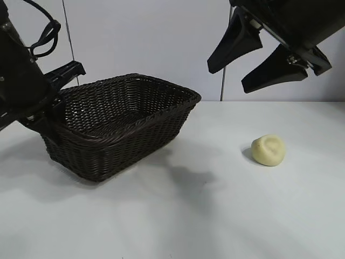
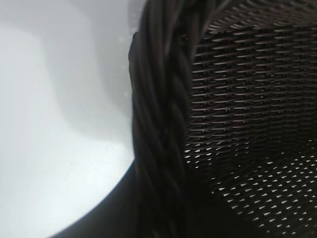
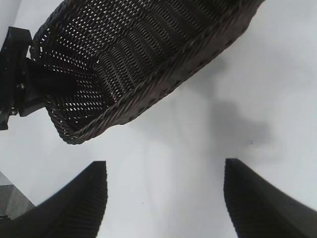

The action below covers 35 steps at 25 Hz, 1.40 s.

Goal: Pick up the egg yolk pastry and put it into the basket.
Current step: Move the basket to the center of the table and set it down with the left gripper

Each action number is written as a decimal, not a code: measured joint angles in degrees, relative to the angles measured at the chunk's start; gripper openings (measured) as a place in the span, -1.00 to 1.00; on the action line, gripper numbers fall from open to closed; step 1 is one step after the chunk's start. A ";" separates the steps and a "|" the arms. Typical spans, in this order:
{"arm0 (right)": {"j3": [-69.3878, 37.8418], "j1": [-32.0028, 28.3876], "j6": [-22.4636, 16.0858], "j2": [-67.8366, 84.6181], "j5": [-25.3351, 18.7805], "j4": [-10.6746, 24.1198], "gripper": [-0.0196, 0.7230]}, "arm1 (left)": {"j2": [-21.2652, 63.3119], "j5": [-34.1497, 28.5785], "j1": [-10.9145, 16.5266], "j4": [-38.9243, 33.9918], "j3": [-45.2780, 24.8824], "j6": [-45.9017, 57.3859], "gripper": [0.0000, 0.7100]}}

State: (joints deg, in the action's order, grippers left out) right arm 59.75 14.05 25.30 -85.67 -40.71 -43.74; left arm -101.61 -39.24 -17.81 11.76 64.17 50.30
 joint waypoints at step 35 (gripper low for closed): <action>0.00 0.00 0.00 0.00 -0.92 0.07 0.36 | -12.27 -19.47 7.58 16.97 15.10 -61.10 -0.73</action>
State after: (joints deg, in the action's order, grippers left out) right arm 59.75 14.05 25.30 -85.67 -41.63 -43.67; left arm -113.88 -58.71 -10.23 28.73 79.26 -10.79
